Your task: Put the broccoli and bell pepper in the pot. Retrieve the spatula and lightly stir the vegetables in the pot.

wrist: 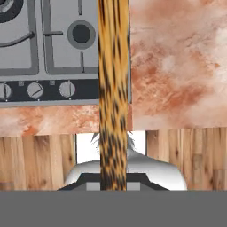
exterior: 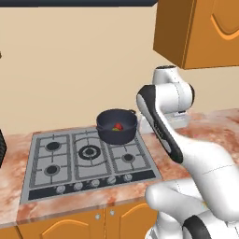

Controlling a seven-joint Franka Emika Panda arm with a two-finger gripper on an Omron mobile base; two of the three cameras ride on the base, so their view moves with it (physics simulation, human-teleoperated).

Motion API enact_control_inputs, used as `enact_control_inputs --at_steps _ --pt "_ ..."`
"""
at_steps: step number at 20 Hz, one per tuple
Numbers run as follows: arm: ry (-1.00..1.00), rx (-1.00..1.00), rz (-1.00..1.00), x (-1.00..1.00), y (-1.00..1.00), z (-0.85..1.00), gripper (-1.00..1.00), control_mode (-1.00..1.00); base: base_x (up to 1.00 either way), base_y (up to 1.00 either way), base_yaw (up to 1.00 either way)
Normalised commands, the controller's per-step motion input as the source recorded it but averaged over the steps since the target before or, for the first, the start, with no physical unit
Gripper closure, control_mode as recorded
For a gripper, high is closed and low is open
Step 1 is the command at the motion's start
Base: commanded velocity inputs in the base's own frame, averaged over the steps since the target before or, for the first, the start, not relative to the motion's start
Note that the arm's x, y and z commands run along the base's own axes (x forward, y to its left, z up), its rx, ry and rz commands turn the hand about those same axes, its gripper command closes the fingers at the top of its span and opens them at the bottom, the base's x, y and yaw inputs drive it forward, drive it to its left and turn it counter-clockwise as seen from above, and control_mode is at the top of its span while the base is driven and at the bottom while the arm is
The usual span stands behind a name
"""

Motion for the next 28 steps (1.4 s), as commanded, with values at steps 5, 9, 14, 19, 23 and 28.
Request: enact_control_inputs --at_steps 5,9,14,19,23,28 --pt "0.07 -0.2 0.1 0.49 -0.07 -0.21 1.0 -1.0 0.0 0.0 0.0" --pt "0.08 -0.04 0.28 0.18 -0.16 0.07 1.0 -1.0 0.0 0.0 0.0" --pt "0.37 -0.05 0.36 0.08 -0.07 0.26 1.0 -1.0 0.0 0.0 0.0" --pt "0.11 0.0 0.38 -0.32 -0.02 0.03 1.0 -1.0 0.0 0.0 0.0" --pt "0.08 0.0 0.4 -0.4 -0.18 0.0 1.0 -1.0 0.0 0.0 0.0" --pt "0.25 0.0 0.25 0.65 -0.2 0.04 1.0 -1.0 0.0 0.0 0.0"
